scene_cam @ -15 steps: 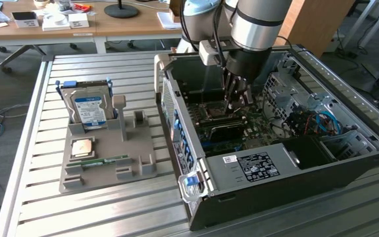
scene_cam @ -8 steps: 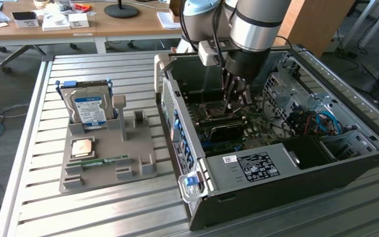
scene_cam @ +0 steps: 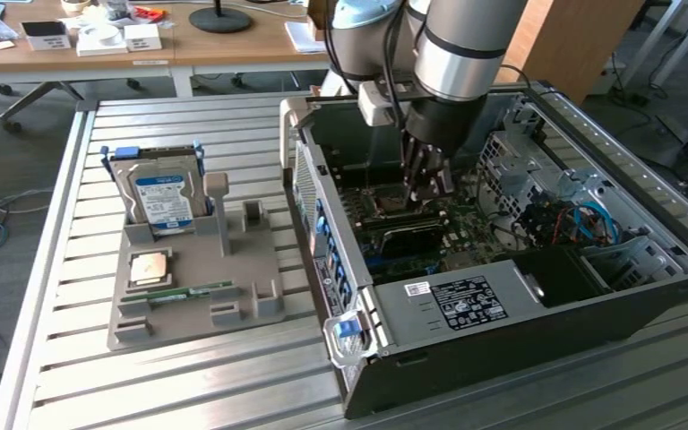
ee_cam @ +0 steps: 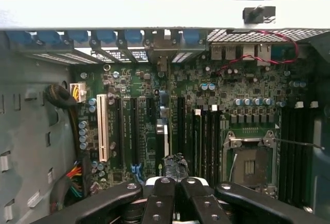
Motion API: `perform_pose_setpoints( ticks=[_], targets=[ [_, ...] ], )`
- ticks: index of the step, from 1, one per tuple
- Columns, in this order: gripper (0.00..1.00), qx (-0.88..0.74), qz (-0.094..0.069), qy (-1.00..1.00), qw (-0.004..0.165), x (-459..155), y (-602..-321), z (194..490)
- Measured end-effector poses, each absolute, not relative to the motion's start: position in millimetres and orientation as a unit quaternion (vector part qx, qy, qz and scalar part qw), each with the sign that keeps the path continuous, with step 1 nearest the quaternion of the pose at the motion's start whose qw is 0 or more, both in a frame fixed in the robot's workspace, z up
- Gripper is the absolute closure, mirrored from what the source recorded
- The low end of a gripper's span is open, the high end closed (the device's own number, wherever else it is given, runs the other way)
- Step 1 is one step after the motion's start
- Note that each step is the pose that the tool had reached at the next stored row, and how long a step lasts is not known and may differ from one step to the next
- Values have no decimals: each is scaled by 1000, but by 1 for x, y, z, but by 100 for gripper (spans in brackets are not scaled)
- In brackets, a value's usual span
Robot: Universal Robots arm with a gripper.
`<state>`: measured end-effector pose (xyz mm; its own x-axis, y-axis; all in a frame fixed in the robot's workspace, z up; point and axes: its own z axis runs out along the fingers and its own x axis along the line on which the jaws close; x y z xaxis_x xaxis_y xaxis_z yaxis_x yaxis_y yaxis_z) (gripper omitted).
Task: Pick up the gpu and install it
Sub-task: 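Press down on the gpu until it lock into place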
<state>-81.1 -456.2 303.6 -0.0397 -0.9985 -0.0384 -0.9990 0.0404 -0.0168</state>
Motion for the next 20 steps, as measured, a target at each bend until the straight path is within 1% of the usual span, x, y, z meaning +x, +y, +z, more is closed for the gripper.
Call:
perform_pose_setpoints(
  ticks=[13, 20],
  targets=[
    [89, -693, 7, 721, 20, -81, -455, 280],
    [89, -693, 7, 721, 20, -81, -454, 278]
  ],
)
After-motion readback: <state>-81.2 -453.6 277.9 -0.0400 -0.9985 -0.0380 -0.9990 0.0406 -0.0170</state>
